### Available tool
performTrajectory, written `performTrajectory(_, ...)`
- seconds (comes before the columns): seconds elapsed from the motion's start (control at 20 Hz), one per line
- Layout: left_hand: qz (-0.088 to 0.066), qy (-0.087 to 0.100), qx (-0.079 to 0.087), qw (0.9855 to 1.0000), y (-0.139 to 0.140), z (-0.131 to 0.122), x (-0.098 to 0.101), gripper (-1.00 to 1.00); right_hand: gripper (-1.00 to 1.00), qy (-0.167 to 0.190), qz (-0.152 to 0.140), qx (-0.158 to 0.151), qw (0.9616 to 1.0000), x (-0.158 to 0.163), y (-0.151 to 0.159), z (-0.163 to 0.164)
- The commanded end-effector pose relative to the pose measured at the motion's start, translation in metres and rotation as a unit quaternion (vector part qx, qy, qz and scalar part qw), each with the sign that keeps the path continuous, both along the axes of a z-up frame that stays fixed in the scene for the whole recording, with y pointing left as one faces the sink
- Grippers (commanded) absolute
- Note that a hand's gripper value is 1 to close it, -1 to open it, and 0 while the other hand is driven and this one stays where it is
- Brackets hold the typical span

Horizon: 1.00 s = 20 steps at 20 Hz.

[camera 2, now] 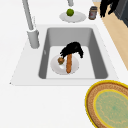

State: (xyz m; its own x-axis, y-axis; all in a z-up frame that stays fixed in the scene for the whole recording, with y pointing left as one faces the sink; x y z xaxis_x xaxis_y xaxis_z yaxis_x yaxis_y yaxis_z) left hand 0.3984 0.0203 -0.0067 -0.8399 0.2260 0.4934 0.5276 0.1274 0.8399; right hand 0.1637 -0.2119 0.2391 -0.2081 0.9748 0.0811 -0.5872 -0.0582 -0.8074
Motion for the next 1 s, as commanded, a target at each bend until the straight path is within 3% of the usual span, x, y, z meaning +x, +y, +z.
performTrajectory(0.0, 0.014, 0.030, 0.017, 0.9993, 0.013, 0.015, -0.004, -1.00, 0.00, 0.000, 0.000, 0.000, 1.0000, 0.000, 0.000, 0.000)
performTrajectory(0.2, 0.012, 0.036, 0.026, 0.9989, 0.026, 0.028, -0.005, -1.00, 0.00, 0.000, 0.000, 0.000, 1.0000, 0.000, 0.000, 0.000)
performTrajectory(0.5, 0.014, 0.051, 0.025, 0.9983, 0.048, 0.054, -0.005, -1.00, 0.00, 0.000, 0.000, 0.000, 1.0000, 0.000, 0.000, 0.000)
performTrajectory(0.7, 0.017, 0.044, 0.021, 0.9987, 0.062, 0.069, -0.006, -1.00, 0.00, 0.000, 0.000, 0.000, 1.0000, 0.000, 0.000, 0.000)
performTrajectory(0.75, 0.013, 0.046, 0.020, 0.9987, 0.067, 0.074, -0.009, -1.00, 0.00, 0.000, 0.000, 0.000, 1.0000, 0.000, 0.000, 0.000)
performTrajectory(0.85, 0.006, 0.029, 0.018, 0.9994, 0.078, 0.078, -0.019, -1.00, 0.00, 0.000, 0.000, 0.000, 1.0000, 0.000, 0.000, 0.000)
performTrajectory(0.95, 0.006, 0.028, 0.018, 0.9994, 0.088, 0.085, -0.024, -1.00, 0.00, 0.000, 0.000, 0.000, 1.0000, 0.000, 0.000, 0.000)
